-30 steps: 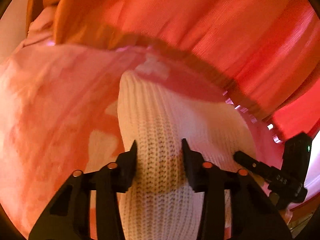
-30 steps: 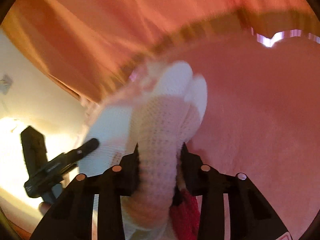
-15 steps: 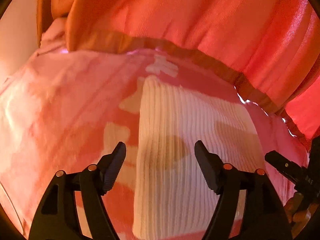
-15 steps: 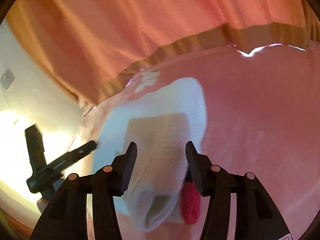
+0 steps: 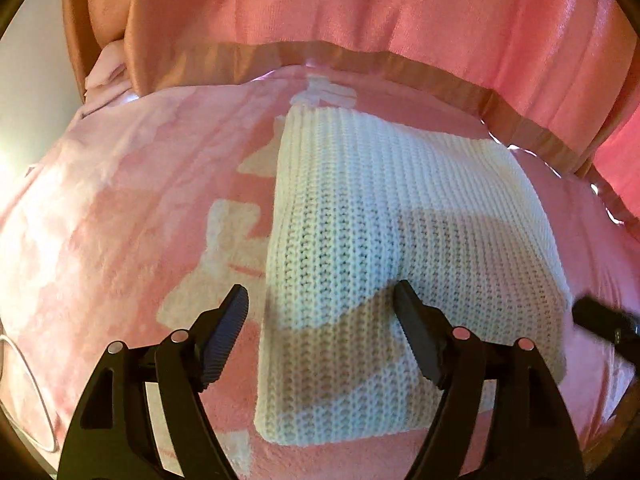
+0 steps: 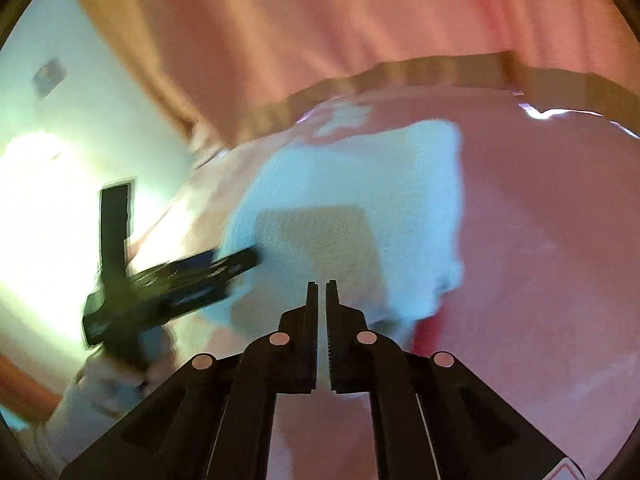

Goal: Fold small clothes

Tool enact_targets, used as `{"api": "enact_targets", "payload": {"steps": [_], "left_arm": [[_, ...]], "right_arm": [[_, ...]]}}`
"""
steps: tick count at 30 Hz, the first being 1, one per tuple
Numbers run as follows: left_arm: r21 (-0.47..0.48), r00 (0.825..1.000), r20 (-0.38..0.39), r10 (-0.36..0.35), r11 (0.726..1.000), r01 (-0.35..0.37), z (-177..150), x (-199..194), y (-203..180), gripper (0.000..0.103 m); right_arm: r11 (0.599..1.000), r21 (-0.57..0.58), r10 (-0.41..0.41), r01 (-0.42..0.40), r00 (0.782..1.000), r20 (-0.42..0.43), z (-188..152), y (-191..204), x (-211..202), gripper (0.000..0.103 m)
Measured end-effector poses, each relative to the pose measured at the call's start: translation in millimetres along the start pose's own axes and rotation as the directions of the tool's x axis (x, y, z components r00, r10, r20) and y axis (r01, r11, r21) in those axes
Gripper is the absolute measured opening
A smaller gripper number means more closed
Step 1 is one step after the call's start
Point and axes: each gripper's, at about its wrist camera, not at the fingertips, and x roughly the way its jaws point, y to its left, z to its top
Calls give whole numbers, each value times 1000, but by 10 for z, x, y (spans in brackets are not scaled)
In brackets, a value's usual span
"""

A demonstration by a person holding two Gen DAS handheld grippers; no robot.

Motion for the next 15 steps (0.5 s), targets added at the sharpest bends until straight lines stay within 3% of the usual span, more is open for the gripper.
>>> {"api": "enact_targets", "payload": {"steps": [2,4,7,15], "left_arm": [[-18,1000,-7,-3,1000,3,-18,-5,8,73],[-25,1000,-8,-14,1000,14,-36,-30,1,73],[-11,1000,6,-7,1000,7,-73,-75,-27,73],[1,1000,23,20,1000,-20,-163,-141,-87,73]], "right_arm": [[993,-82,-88,84,995,-46,-79,28,177,0],[976,-94,-207,197,973,-107,-191,-230,368,0],[992,-2,-126,127,987,-95,-220,-424,259,0],[978,-90,-194,191,981,-29,-69,-109,-164,4]]}}
